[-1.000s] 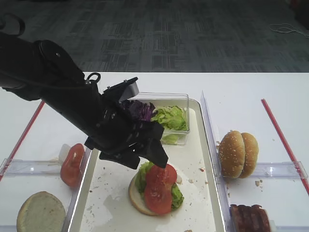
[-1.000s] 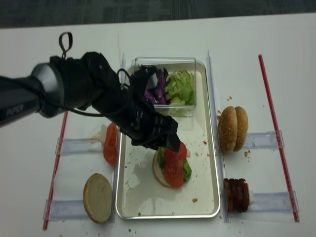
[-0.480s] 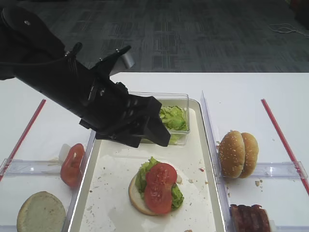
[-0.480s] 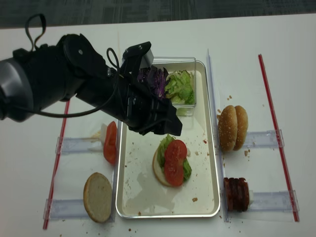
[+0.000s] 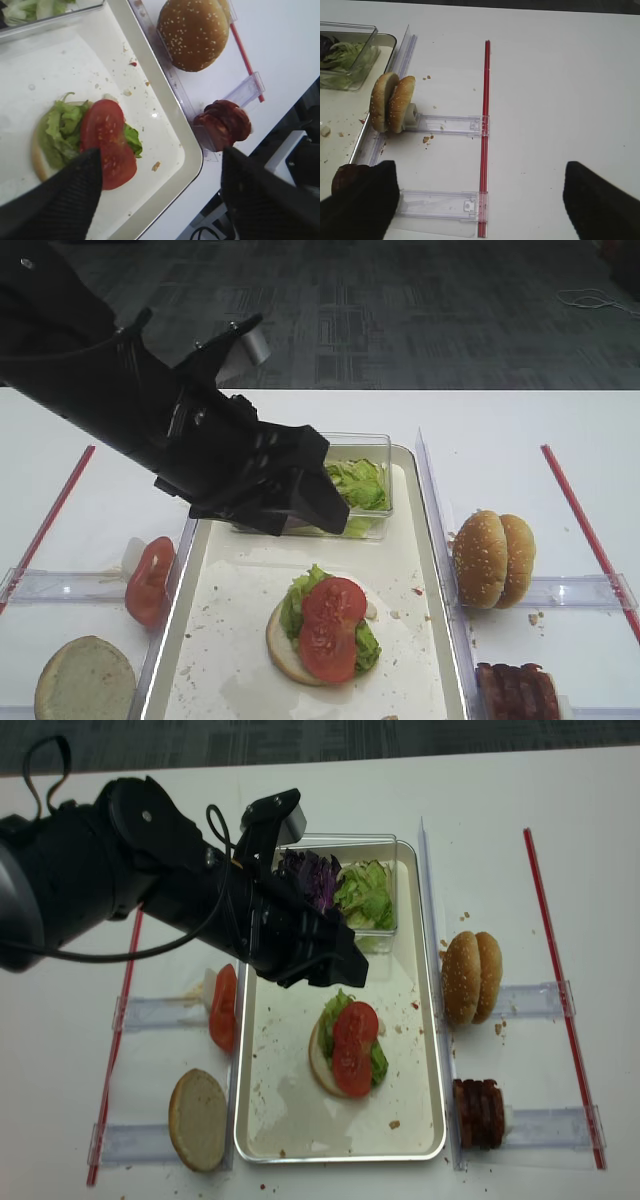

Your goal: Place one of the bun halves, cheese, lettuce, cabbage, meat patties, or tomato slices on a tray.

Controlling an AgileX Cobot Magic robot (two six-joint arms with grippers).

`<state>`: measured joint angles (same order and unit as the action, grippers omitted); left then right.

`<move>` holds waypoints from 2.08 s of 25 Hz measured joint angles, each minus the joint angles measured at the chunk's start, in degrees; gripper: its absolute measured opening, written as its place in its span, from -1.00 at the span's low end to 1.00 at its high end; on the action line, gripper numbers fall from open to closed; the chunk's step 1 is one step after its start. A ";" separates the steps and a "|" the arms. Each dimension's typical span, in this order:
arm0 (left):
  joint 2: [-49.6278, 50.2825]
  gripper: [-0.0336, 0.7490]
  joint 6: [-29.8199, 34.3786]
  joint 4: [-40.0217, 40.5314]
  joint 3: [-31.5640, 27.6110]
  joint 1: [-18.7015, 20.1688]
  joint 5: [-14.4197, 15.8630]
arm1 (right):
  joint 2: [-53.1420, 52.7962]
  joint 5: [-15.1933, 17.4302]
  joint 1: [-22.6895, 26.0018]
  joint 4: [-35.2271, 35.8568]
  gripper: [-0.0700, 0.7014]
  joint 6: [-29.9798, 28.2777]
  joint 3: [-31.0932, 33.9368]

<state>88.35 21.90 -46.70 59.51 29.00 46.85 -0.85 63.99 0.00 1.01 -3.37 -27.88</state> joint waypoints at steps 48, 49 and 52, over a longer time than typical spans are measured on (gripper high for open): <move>0.00 0.36 -35.09 54.23 0.00 -26.27 13.70 | 0.00 0.10 0.00 0.00 0.97 0.00 0.00; -0.23 0.36 -35.09 54.23 -0.32 -26.27 14.27 | 0.00 0.10 0.00 0.00 0.97 0.00 0.00; -2.30 0.36 -35.21 54.23 -3.52 -26.27 14.81 | 0.00 0.10 0.00 0.00 0.97 0.00 0.00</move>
<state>86.05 -13.31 7.52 55.98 2.73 61.67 -0.85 64.10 0.00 1.01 -3.37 -27.88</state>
